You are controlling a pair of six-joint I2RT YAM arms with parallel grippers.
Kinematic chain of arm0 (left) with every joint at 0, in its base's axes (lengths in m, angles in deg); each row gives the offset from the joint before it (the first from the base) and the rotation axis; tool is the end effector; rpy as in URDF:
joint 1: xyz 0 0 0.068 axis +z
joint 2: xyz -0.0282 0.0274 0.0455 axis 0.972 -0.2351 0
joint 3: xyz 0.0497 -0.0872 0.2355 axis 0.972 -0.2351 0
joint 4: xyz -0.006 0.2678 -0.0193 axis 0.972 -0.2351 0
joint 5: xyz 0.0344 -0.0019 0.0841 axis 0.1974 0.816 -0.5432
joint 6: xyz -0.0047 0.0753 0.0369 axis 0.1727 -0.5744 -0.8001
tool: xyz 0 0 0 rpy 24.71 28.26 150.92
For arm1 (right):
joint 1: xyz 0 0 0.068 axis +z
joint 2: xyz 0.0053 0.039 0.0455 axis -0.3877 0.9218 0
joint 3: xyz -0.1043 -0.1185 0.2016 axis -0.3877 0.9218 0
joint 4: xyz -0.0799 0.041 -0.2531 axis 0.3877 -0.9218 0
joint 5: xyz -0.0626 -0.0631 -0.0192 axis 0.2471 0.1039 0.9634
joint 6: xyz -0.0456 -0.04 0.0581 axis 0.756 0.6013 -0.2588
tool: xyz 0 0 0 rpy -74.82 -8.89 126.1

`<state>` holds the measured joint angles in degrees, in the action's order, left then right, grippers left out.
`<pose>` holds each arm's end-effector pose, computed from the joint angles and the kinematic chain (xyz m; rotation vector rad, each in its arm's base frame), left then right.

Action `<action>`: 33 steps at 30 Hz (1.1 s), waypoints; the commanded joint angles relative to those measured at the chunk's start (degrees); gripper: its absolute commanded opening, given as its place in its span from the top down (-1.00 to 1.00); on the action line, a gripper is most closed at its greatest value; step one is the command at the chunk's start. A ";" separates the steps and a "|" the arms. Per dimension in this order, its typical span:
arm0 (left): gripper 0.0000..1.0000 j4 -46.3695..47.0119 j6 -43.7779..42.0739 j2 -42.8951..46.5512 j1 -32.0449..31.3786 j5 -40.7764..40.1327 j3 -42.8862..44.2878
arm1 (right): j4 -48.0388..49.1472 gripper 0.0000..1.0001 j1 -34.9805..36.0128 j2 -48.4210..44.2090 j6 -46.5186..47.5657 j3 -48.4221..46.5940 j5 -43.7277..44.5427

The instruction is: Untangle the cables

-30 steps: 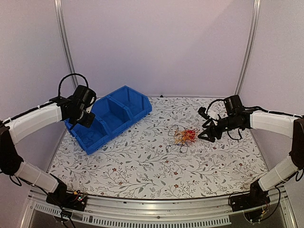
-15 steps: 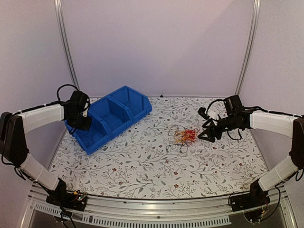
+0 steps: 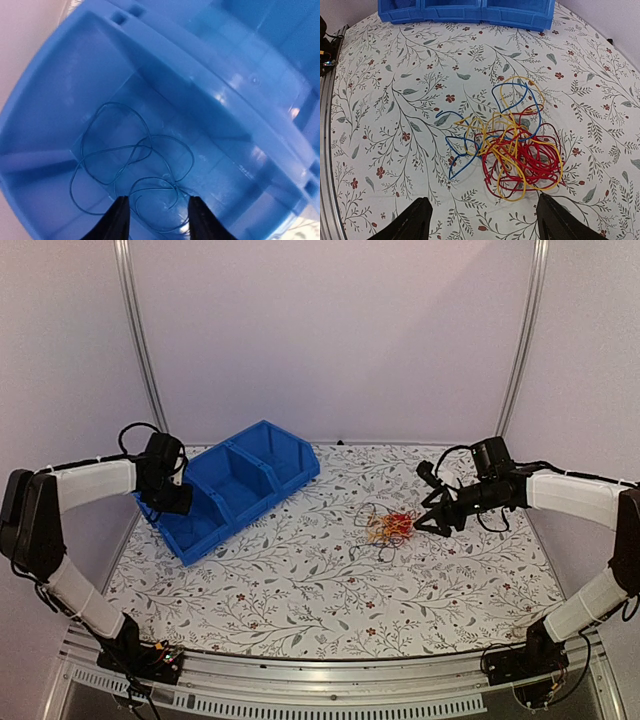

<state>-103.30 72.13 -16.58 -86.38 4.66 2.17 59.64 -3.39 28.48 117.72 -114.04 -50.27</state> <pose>0.3324 -0.0418 0.1500 -0.0591 2.5949 0.1778 0.2922 0.1479 0.1780 -1.2575 1.9658 0.6319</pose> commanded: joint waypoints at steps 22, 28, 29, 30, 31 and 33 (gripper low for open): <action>-0.99 20.30 -6.32 24.14 -12.46 10.74 -1.28 | -13.04 -0.48 -1.95 -0.64 2.97 -10.85 15.33; -0.99 28.70 -5.43 23.81 -13.59 1.96 -5.86 | -10.42 -0.51 -3.29 -1.85 2.13 -9.71 13.30; -0.99 31.60 -5.79 24.00 -14.10 7.63 -6.50 | -9.18 -0.54 -3.30 -2.54 1.64 -8.84 13.85; -0.99 34.56 -3.89 24.18 -15.05 8.42 -7.52 | -8.02 -0.58 -3.27 -3.33 1.21 -8.00 14.34; -0.99 37.08 -1.63 24.10 -16.02 8.61 -8.19 | -7.04 -0.62 -3.26 -3.74 0.52 -7.46 14.86; -0.98 39.47 -1.42 22.93 -18.45 11.92 -8.39 | -5.28 -0.71 -3.28 -4.47 -0.46 -6.66 15.30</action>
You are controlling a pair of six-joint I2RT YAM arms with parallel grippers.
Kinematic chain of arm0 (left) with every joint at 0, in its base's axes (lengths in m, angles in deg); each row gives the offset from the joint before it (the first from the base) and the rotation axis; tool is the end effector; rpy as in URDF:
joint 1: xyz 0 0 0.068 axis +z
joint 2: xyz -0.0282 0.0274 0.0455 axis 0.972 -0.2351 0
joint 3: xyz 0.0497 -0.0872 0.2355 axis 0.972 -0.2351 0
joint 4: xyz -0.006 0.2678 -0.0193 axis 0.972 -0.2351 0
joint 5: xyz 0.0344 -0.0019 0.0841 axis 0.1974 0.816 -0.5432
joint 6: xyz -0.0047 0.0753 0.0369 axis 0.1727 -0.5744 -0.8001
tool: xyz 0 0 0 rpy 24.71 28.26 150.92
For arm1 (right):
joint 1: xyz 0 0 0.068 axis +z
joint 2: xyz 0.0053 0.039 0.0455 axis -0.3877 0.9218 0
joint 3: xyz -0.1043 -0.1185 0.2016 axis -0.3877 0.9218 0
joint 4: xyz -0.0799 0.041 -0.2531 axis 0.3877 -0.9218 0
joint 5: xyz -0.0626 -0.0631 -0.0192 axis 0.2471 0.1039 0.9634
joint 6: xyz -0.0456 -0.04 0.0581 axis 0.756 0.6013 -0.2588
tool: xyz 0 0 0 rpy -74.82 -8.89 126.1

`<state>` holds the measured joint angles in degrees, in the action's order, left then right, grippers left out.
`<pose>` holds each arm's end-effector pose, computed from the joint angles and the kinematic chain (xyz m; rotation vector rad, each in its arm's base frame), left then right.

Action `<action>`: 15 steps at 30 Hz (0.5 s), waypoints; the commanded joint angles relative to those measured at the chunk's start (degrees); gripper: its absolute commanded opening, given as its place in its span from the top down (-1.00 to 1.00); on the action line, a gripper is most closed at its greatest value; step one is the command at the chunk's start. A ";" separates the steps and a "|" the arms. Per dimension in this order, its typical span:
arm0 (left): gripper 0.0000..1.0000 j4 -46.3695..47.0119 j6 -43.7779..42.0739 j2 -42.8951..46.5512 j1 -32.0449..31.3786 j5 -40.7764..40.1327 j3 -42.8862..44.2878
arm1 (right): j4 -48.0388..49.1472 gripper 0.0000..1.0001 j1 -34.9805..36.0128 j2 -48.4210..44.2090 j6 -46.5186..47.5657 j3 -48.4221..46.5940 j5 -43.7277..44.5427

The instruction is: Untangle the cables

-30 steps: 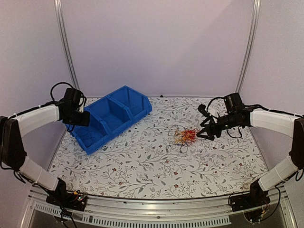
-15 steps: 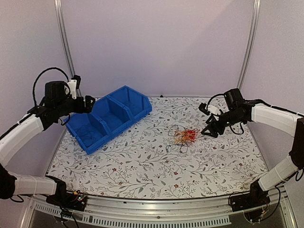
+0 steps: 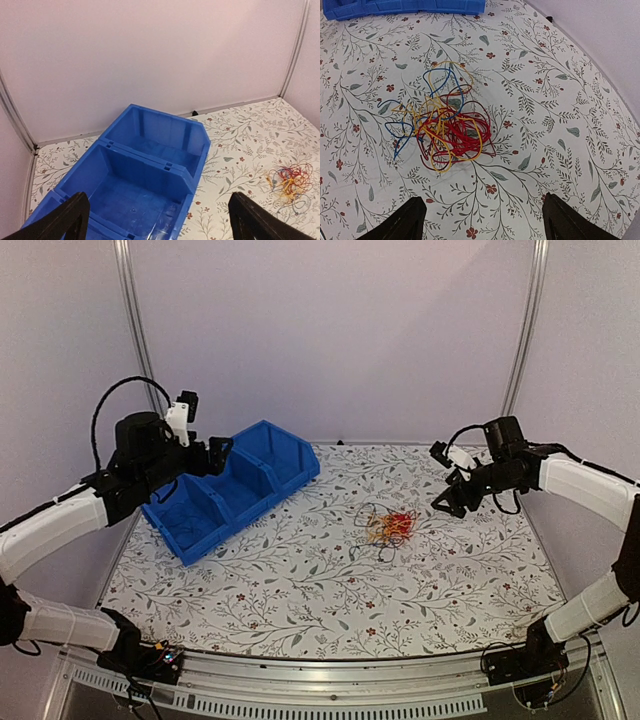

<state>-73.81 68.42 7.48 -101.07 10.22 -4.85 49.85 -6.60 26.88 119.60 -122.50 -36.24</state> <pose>0.2938 -0.1245 0.2943 0.2129 1.8094 -0.2550 0.3128 0.1185 0.2155 -1.1691 2.0832 0.2996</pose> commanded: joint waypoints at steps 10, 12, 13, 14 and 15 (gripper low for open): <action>0.15 12.97 3.14 -22.64 -19.80 11.36 3.38 | 7.69 -0.94 -0.16 -3.23 -9.36 1.82 -5.82; 0.19 14.86 5.12 -26.79 -21.85 10.61 3.65 | 9.78 -0.94 -0.29 -3.30 -9.22 3.34 -6.52; 0.14 16.07 6.35 -28.56 -22.52 11.55 3.71 | 10.95 -0.94 -0.31 -3.31 -9.31 4.25 -7.29; 0.13 17.88 6.89 -30.39 -23.37 12.46 3.43 | 12.04 -0.93 -0.42 -3.24 -9.53 5.05 -8.33; 0.13 19.36 7.38 -32.28 -24.27 12.87 3.39 | 13.25 -0.92 -0.39 -3.14 -10.04 5.91 -9.42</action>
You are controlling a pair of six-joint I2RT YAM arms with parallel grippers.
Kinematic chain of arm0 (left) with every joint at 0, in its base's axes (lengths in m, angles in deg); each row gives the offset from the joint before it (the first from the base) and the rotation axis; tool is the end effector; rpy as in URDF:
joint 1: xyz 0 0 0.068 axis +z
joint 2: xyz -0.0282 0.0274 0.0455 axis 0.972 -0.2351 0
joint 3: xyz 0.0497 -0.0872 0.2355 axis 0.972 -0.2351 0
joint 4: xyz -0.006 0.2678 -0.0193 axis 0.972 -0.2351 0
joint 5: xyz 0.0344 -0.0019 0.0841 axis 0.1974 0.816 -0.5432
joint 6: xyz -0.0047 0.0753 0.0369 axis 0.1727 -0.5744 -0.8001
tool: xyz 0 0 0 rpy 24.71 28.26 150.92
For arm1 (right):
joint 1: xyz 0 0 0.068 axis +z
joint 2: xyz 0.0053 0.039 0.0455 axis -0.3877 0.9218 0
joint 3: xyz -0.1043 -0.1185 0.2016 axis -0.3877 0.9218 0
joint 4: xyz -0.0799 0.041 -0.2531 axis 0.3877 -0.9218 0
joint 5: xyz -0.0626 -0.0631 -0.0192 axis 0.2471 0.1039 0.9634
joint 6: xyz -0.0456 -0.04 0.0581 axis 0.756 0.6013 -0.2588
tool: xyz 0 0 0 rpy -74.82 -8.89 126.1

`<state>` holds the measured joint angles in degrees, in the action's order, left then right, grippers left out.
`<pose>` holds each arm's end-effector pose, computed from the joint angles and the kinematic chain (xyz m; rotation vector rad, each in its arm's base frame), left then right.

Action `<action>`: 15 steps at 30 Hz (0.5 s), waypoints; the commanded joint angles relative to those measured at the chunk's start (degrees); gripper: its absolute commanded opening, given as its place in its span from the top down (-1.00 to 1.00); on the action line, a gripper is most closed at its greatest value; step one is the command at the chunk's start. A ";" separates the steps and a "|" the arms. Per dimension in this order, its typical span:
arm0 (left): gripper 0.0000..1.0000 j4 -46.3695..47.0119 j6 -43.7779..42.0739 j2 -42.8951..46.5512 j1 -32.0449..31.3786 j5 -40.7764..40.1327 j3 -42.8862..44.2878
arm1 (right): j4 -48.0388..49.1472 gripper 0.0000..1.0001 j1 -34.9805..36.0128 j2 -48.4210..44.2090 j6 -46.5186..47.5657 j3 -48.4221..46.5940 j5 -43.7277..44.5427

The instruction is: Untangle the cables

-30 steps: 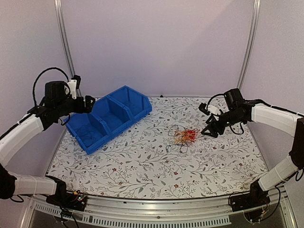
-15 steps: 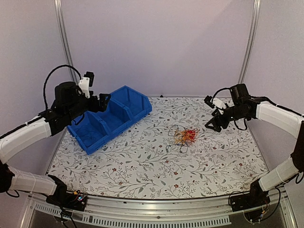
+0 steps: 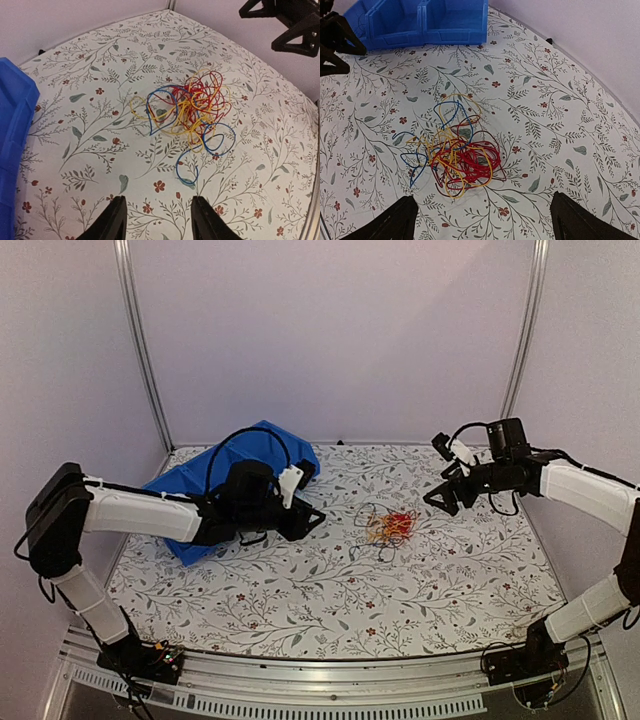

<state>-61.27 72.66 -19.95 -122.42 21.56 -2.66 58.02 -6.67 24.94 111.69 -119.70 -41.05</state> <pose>0.2705 -0.2876 0.1760 0.6982 1.9864 -0.6691 0.3139 0.1243 0.2245 -1.0335 2.0123 0.4248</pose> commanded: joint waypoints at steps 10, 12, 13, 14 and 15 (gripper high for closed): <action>0.14 8.37 9.29 -20.66 -7.56 2.17 9.37 | 8.47 -0.88 -0.39 0.49 -1.94 7.60 -11.85; 0.16 8.26 9.71 -22.48 -7.55 2.21 10.69 | 8.18 -0.88 -0.32 0.58 -1.66 7.44 -11.55; 0.16 7.99 9.84 -23.33 -7.55 2.48 11.41 | 8.22 -0.87 -0.37 0.48 -1.55 7.44 -11.20; 0.18 7.68 9.90 -24.26 -7.57 3.00 12.22 | 8.23 -0.88 -0.34 0.41 -1.36 7.44 -10.84; 0.19 7.26 10.00 -25.23 -7.56 3.71 13.20 | 8.23 -0.87 -0.37 0.33 -1.24 7.50 -10.56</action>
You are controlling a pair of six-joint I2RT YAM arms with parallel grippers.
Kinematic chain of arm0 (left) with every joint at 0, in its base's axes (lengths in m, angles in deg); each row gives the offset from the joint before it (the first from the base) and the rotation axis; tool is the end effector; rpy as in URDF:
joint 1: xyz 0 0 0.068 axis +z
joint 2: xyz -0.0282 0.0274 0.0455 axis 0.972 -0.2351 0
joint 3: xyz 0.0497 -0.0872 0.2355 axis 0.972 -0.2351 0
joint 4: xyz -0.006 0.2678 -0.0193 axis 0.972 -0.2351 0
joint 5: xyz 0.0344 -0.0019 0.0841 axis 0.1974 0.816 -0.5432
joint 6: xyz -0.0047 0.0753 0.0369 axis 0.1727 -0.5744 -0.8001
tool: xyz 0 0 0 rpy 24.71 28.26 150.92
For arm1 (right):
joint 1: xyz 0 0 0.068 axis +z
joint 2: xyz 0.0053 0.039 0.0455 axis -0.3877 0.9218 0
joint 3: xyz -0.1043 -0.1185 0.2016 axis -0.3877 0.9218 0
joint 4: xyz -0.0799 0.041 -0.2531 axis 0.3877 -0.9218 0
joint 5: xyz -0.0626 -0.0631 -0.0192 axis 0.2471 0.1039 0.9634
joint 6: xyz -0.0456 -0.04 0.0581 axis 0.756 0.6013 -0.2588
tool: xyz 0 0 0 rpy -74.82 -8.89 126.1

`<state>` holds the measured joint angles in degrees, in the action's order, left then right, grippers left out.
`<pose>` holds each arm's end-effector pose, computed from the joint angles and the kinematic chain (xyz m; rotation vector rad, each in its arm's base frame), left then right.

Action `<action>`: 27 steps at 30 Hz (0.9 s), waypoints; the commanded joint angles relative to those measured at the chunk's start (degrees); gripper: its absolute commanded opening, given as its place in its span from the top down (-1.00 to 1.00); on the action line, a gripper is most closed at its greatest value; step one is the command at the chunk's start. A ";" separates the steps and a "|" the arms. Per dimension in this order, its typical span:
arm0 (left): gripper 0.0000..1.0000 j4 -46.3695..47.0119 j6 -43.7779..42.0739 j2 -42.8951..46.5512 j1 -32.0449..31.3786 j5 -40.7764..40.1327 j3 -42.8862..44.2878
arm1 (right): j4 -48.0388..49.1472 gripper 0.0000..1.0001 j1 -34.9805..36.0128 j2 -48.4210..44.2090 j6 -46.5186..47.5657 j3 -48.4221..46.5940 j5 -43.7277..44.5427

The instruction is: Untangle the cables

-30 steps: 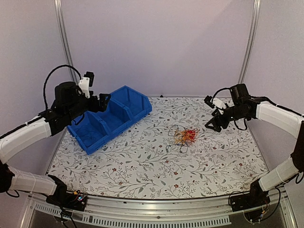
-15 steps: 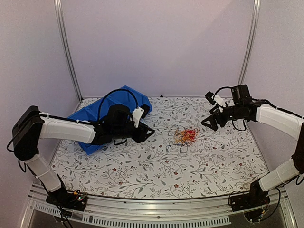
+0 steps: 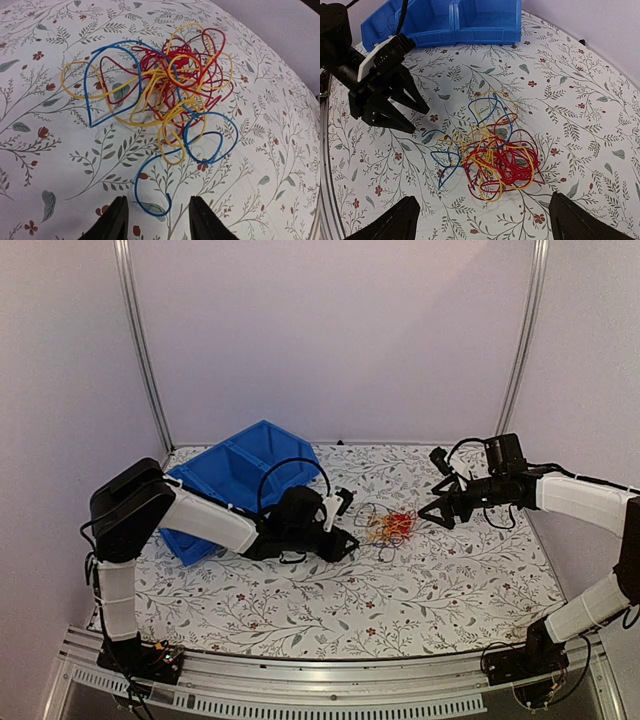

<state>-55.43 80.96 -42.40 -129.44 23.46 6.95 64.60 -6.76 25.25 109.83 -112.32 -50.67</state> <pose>0.2627 -0.3616 0.0889 0.7435 2.1502 -0.7999 0.2993 0.1306 0.1930 -1.0615 1.9769 0.6375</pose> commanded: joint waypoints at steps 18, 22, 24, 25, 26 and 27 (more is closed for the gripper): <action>0.75 -5.32 3.14 -8.04 -0.18 5.88 9.56 | 0.43 -0.86 -0.29 1.29 2.18 -0.04 -1.39; 0.71 -4.90 2.48 -6.36 -0.19 5.71 7.54 | 0.33 -0.86 -0.26 1.46 2.27 -0.04 -1.37; 0.69 -5.72 2.18 -5.98 -0.15 5.52 7.25 | 0.09 -0.86 -0.25 1.79 2.48 -0.17 -1.39; 0.71 -5.83 1.90 -5.83 -0.13 5.56 7.06 | -0.07 -0.86 -0.31 1.89 2.66 -0.27 -1.34; 0.78 -5.77 1.70 -5.68 -0.10 5.61 6.84 | -0.15 -0.85 -0.24 2.03 2.83 -0.28 -1.30; 0.85 -5.66 1.55 -5.55 -0.06 5.60 6.56 | -0.17 -0.86 -0.23 2.02 2.87 -0.30 -1.30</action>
<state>-60.18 83.59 -49.96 -129.44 28.60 14.82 64.82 -6.76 26.40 111.87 -112.32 -51.30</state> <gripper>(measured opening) 0.122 0.928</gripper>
